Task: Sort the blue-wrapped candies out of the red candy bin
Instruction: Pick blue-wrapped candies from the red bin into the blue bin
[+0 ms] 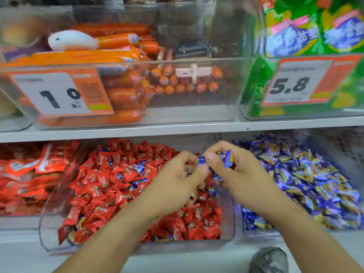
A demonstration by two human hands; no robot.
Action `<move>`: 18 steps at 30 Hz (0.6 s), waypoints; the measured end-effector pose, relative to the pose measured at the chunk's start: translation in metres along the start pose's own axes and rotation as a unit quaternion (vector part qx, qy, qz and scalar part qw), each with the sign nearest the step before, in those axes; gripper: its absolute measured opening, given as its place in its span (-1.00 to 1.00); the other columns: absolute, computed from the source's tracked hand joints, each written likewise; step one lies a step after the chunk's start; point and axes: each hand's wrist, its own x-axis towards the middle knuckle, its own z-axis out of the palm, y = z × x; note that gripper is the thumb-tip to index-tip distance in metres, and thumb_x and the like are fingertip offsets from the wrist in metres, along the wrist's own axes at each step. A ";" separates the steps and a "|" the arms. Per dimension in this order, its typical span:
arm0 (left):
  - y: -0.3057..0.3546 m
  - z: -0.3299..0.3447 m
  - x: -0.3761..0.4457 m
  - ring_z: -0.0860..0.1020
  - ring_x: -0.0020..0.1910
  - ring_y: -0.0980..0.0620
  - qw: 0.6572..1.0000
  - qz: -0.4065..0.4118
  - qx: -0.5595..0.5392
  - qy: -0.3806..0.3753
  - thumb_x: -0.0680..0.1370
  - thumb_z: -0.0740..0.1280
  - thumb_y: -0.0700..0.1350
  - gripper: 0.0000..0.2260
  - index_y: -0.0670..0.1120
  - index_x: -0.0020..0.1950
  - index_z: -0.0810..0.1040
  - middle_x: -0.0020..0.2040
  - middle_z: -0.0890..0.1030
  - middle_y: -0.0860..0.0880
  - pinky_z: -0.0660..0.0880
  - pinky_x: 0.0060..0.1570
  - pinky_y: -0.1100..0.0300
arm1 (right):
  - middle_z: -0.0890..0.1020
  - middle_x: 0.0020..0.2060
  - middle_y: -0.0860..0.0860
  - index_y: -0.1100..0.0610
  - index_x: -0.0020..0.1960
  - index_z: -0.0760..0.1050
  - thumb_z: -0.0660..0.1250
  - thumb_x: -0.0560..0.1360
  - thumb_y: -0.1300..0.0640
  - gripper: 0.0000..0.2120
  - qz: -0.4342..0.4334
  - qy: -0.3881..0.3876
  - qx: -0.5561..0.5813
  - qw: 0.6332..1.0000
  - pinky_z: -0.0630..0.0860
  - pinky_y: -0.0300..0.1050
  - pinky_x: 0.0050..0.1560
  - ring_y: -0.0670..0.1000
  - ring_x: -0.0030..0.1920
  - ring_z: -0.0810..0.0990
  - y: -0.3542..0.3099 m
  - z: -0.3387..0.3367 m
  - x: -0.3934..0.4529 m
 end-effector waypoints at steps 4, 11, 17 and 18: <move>0.024 0.053 0.018 0.51 -0.42 0.03 0.996 0.066 0.059 0.012 0.57 0.32 0.08 -0.85 0.02 -0.03 0.47 -0.23 0.57 0.01 0.47 -0.33 0.13 | 0.47 -0.37 0.14 0.00 -0.13 0.51 0.25 0.58 -0.08 -0.80 0.061 0.089 0.030 0.994 0.43 0.05 -0.31 0.08 -0.34 0.37 0.012 -0.056 -0.027; 0.042 0.098 0.066 0.53 -0.08 0.03 0.948 0.112 0.295 -0.046 0.54 0.37 0.03 -0.76 0.14 0.20 0.48 0.03 0.48 -0.04 0.35 -0.14 0.22 | 0.58 0.08 0.00 -0.18 0.12 0.51 0.51 0.43 0.05 -0.67 0.074 0.086 -0.212 0.971 0.48 -0.12 0.03 -0.15 -0.08 0.56 0.056 -0.136 -0.036; 0.021 0.065 0.052 0.44 0.09 0.04 0.927 0.179 0.316 0.096 0.60 0.26 -0.06 -0.77 0.12 0.24 0.50 0.04 0.53 0.00 0.27 0.05 0.21 | 0.49 0.35 -0.19 -0.21 0.41 0.39 0.45 0.32 -0.36 -0.30 0.082 0.078 -0.168 0.979 0.48 0.09 0.31 -0.12 0.34 0.48 0.062 -0.132 -0.029; 0.011 0.055 0.048 0.46 0.06 0.05 0.925 0.186 0.299 0.146 0.60 0.24 -0.11 -0.80 0.09 0.18 0.54 0.03 0.56 0.00 0.26 0.00 0.25 | 0.53 0.30 -0.20 -0.21 0.34 0.47 0.44 0.38 -0.28 -0.45 0.070 0.089 -0.176 0.978 0.51 0.06 0.26 -0.12 0.29 0.52 0.058 -0.126 -0.026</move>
